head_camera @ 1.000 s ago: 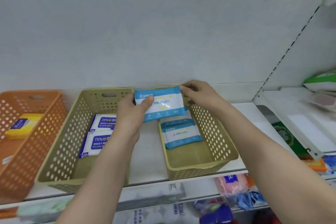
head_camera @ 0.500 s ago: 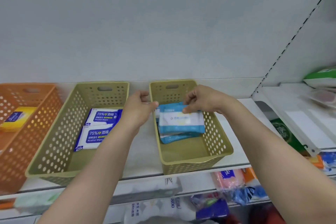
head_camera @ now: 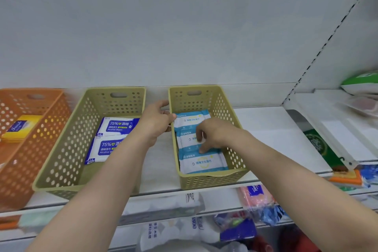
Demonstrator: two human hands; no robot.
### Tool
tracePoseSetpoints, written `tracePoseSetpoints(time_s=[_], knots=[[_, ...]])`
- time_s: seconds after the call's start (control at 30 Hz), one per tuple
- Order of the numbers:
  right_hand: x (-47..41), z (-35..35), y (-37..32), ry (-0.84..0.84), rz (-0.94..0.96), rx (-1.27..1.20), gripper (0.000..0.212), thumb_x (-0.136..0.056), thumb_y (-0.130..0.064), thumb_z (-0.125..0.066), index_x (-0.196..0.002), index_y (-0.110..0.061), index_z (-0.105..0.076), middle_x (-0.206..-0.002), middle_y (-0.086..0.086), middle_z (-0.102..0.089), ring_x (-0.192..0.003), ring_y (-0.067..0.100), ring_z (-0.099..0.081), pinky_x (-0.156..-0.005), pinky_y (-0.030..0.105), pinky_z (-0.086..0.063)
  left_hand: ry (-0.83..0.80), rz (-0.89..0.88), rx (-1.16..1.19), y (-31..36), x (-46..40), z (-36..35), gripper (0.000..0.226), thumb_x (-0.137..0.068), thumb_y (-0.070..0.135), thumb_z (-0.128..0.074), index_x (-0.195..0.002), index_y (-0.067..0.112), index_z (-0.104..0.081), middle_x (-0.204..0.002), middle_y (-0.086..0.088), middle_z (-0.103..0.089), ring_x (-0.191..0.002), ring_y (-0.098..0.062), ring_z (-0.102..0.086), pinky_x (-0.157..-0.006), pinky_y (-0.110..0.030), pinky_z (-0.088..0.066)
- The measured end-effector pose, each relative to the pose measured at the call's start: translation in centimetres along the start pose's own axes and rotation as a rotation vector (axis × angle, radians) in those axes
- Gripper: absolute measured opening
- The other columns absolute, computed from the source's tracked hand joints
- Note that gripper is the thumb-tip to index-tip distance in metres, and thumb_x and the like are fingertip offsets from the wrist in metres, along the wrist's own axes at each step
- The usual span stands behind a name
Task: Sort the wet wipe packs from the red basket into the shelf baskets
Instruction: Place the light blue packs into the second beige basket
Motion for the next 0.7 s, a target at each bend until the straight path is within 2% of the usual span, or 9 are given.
tracePoseSetpoints(time_s=[0.07,0.13,0.2,0.27,0.43,0.6,0.7], knots=[[-0.4,0.7,-0.1,0.095,0.008,0.001,0.064,-0.068,-0.050,-0.084,-0.122,-0.034,-0.054,-0.117,-0.003,-0.051,-0.121,0.022,-0.048,-0.097,0.040,-0.047,0.014,-0.017,-0.016,0.0,0.0,0.1,0.045,-0.095,0.005,-0.057,-0.138,0.015,-0.048,-0.087,-0.002,-0.063,-0.084,-0.012,-0.062,-0.056,-0.020,-0.047],[-0.9,-0.1,-0.3,-0.003,0.019,0.030,0.094,-0.067,-0.051,-0.085,-0.145,-0.039,-0.035,-0.146,0.001,-0.037,-0.138,0.025,-0.031,-0.111,0.046,-0.035,0.020,-0.035,-0.050,0.0,0.0,0.1,0.051,-0.095,0.007,-0.059,-0.142,0.017,-0.044,-0.085,0.000,-0.060,-0.082,-0.011,-0.060,-0.057,-0.020,-0.046],[-1.2,-1.4,-0.4,-0.146,0.013,0.073,0.107,-0.069,-0.049,-0.084,-0.154,-0.041,-0.019,-0.161,-0.001,-0.018,-0.147,0.027,-0.019,-0.117,0.049,-0.026,0.019,-0.056,-0.082,0.0,0.0,0.0,0.059,-0.093,0.009,-0.062,-0.146,0.017,-0.038,-0.082,0.001,-0.057,-0.079,-0.010,-0.059,-0.056,-0.020,-0.045],[-1.4,-1.9,-0.4,-0.193,-0.003,0.077,0.108,-0.071,-0.047,-0.084,-0.155,-0.041,-0.016,-0.164,-0.001,-0.013,-0.148,0.028,-0.018,-0.117,0.050,-0.025,0.012,-0.069,-0.104,0.2,0.0,-0.1,0.063,-0.091,0.008,-0.065,-0.147,0.017,-0.037,-0.080,0.003,-0.056,-0.074,-0.008,-0.058,-0.055,-0.019,-0.045],[-1.4,-1.6,-0.7,-0.173,-0.009,0.080,0.107,-0.071,-0.044,-0.084,-0.155,-0.040,-0.017,-0.162,-0.001,-0.017,-0.146,0.028,-0.022,-0.116,0.050,-0.028,0.013,-0.078,-0.128,0.3,0.1,0.0,0.062,-0.090,0.006,-0.066,-0.145,0.018,-0.040,-0.077,0.003,-0.055,-0.069,-0.006,-0.058,-0.051,-0.015,-0.046],[-1.6,-1.3,-0.6,-0.178,-0.001,0.065,0.103,-0.073,-0.048,-0.082,-0.154,-0.036,-0.020,-0.159,0.000,-0.025,-0.143,0.026,-0.029,-0.115,0.047,-0.032,0.027,-0.077,-0.151,0.4,-0.1,0.1,0.064,-0.089,0.008,-0.067,-0.146,0.018,-0.039,-0.087,-0.002,-0.062,-0.078,-0.010,-0.061,-0.063,-0.025,-0.052],[-1.8,0.9,-0.7,-0.127,0.004,0.056,0.085,-0.082,-0.054,-0.072,-0.152,-0.031,-0.030,-0.155,0.000,-0.037,-0.139,0.025,-0.038,-0.112,0.040,-0.035,0.059,-0.104,-0.211,1.0,0.3,0.4,0.066,-0.088,0.015,-0.070,-0.146,0.016,-0.039,-0.111,-0.004,-0.064,-0.098,-0.018,-0.063,-0.086,-0.036,-0.053]])
Point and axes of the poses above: each hand's wrist, its own x-axis away from the middle knuckle, its own z-axis out of the back of the hand, y = z × x, the point moved 6 cm from there along -x, towards the middle knuckle
